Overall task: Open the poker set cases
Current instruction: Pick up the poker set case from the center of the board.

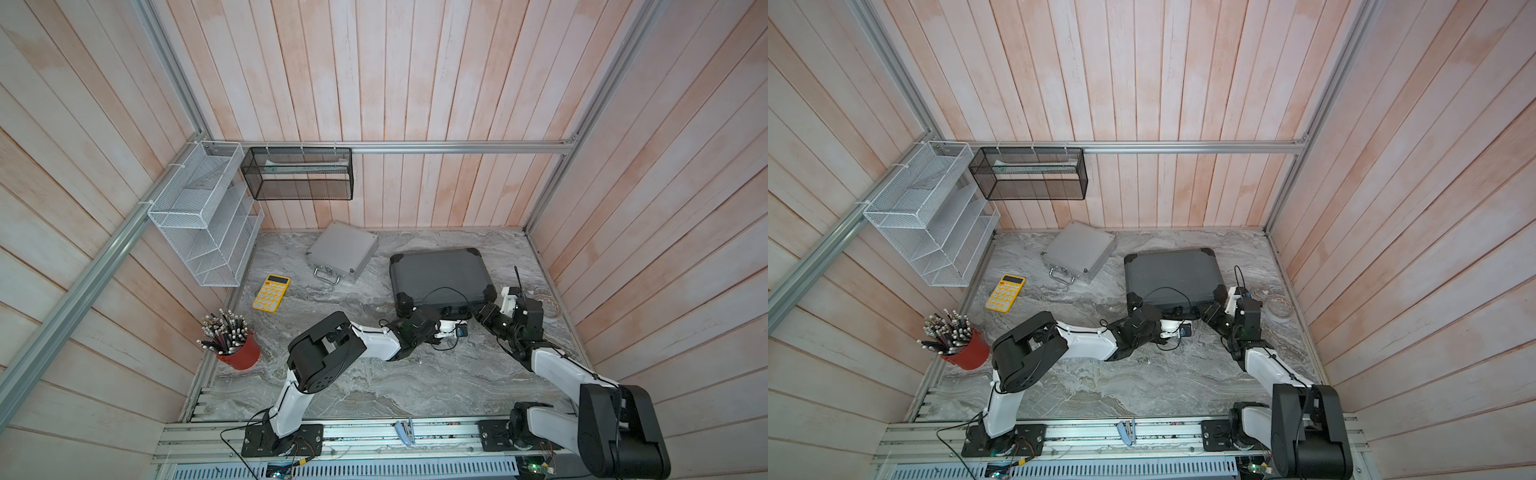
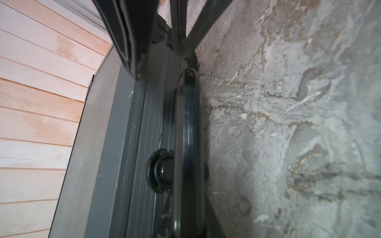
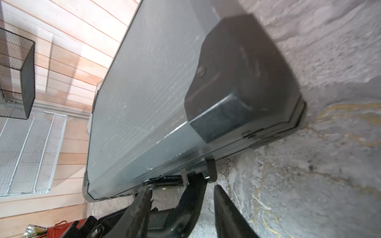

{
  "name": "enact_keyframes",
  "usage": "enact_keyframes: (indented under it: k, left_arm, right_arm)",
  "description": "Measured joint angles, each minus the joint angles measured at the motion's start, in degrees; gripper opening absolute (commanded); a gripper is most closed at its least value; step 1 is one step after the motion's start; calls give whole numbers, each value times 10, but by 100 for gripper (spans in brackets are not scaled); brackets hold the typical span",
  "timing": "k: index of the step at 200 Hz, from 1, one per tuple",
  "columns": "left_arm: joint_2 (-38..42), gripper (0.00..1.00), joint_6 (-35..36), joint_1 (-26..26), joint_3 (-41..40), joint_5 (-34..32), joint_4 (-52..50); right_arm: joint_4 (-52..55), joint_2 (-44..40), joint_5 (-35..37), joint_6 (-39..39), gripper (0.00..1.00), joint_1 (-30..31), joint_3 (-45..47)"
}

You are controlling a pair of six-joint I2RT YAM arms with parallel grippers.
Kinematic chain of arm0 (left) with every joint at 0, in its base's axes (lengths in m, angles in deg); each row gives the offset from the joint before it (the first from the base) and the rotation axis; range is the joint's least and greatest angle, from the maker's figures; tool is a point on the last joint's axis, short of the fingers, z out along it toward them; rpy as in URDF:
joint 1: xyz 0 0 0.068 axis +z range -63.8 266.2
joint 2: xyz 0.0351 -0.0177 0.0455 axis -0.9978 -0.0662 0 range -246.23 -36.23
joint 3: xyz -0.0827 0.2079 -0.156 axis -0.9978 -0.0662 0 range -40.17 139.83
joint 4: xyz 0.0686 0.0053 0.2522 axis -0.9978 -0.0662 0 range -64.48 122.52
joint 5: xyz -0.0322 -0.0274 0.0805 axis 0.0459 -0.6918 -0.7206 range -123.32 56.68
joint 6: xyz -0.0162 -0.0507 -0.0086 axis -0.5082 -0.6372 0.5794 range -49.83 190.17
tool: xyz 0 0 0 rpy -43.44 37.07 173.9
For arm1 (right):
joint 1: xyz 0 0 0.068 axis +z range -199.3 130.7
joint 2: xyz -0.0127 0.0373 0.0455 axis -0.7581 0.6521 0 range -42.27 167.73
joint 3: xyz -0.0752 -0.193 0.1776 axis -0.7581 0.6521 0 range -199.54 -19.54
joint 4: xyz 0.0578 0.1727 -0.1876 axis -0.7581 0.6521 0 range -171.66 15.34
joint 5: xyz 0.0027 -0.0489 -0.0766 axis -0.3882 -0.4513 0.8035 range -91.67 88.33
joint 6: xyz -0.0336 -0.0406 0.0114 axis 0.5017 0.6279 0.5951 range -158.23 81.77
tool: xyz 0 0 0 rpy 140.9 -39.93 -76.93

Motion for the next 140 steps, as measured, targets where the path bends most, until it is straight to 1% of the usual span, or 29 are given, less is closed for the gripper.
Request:
enact_keyframes:
  k: [46,82,109,140]
  left_arm:
    - [0,0,-4,3,2,7,-4]
    - [3,0,-21,8,15,22,-31]
    - [7,0,-48,18,39,51,-82]
    - [8,0,-83,37,76,105,-150]
  right_arm:
    - [64,-60,2,26,55,-52,0]
    - [90,-65,-3,38,55,-67,5]
    - [92,-59,-16,41,55,-67,19]
    - [87,-46,-35,43,54,-67,30]
